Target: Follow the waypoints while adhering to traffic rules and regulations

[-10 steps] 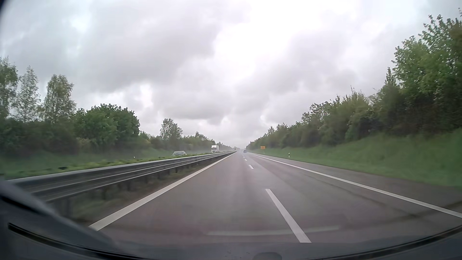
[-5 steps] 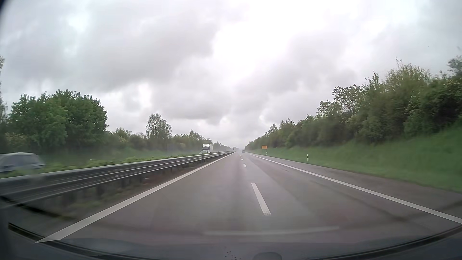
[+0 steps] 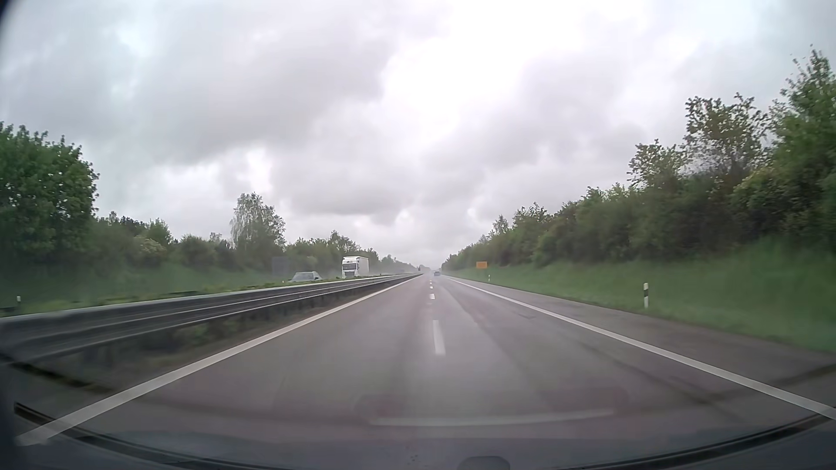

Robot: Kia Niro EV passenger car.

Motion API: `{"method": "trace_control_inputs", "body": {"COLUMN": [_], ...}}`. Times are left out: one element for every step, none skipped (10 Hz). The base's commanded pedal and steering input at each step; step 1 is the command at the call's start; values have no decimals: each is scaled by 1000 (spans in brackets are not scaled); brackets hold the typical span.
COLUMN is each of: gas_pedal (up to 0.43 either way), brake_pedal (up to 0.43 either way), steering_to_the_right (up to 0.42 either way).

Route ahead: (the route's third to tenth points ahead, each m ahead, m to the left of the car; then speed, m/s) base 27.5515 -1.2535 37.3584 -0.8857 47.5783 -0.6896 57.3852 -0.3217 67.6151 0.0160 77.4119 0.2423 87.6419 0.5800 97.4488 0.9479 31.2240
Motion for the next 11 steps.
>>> {"method": "trace_control_inputs", "body": {"gas_pedal": [287, 287, 287, 287, 287, 287, 287, 287, 287, 287, 287], "brake_pedal": [0, 0, 0, 0, 0, 0, 0, 0, 0, 0, 0], "steering_to_the_right": [0, 0, -1, -2, -4, -4, -5, -5, -5, -5, -4]}}
